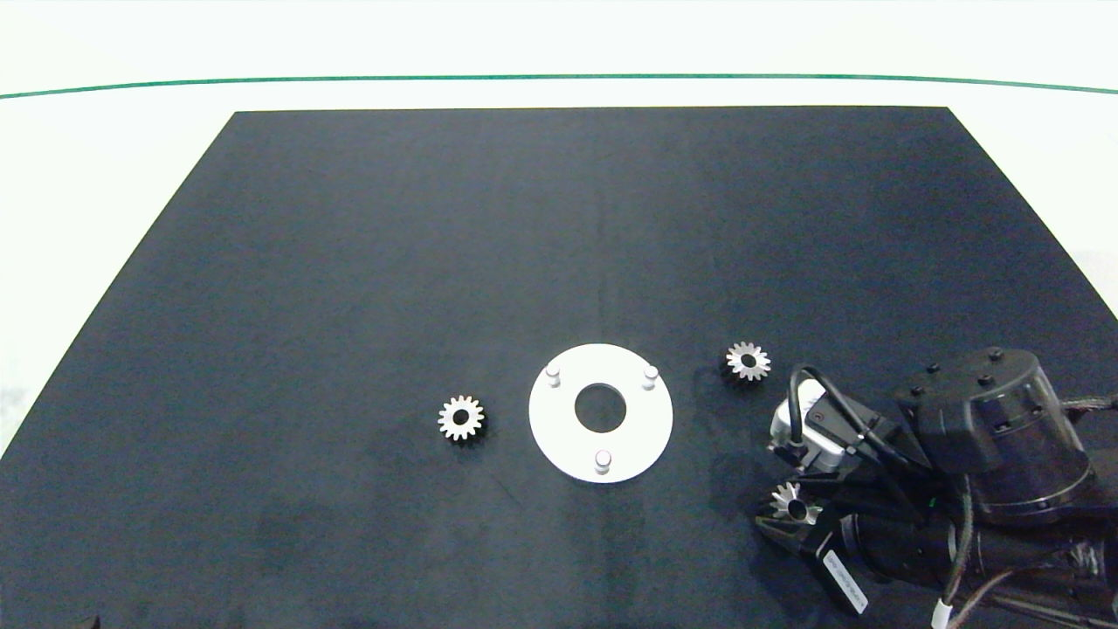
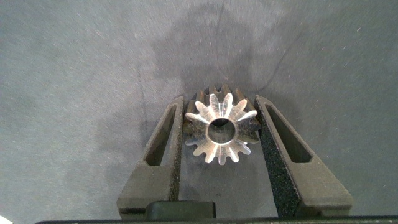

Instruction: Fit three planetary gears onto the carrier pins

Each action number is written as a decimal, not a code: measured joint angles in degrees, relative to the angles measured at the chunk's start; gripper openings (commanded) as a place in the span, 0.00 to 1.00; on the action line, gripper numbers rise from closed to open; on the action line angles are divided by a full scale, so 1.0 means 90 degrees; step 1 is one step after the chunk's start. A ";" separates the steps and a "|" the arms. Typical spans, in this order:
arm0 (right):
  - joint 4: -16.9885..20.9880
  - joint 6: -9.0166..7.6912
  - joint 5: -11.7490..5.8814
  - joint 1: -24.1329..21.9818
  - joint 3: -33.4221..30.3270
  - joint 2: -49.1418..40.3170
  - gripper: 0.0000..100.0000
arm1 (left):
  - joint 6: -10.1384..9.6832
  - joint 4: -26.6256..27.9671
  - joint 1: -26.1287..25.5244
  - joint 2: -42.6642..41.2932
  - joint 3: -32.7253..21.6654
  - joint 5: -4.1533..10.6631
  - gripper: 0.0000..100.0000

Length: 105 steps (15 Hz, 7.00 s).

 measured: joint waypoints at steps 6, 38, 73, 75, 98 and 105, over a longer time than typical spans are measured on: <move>0.0857 0.0000 0.0051 0.0129 -0.0872 -0.0217 0.04 | -0.0001 0.0003 0.0000 0.0095 -0.0095 0.0000 1.00; 0.2391 -0.0047 -0.0509 0.1674 -0.4475 0.2355 0.04 | -0.0009 0.0012 0.0061 0.0141 -0.0496 0.0058 1.00; 0.2425 -0.0001 0.0527 -0.0926 -0.2975 0.0015 1.00 | -0.0012 0.0023 0.0015 0.0129 -0.0610 0.0049 1.00; 0.2366 -0.0026 0.0753 -0.1327 -0.2866 -0.0088 1.00 | -0.0009 0.0024 0.0015 0.0127 -0.0612 0.0049 1.00; 0.1421 -0.0099 0.1105 -0.1529 -0.3385 0.1372 0.84 | -0.0009 0.0024 0.0009 0.0141 -0.0650 0.0049 1.00; 0.1409 -0.0092 0.1109 -0.1520 -0.3468 0.1615 0.69 | -0.0009 0.0024 0.0007 0.0144 -0.0684 0.0049 1.00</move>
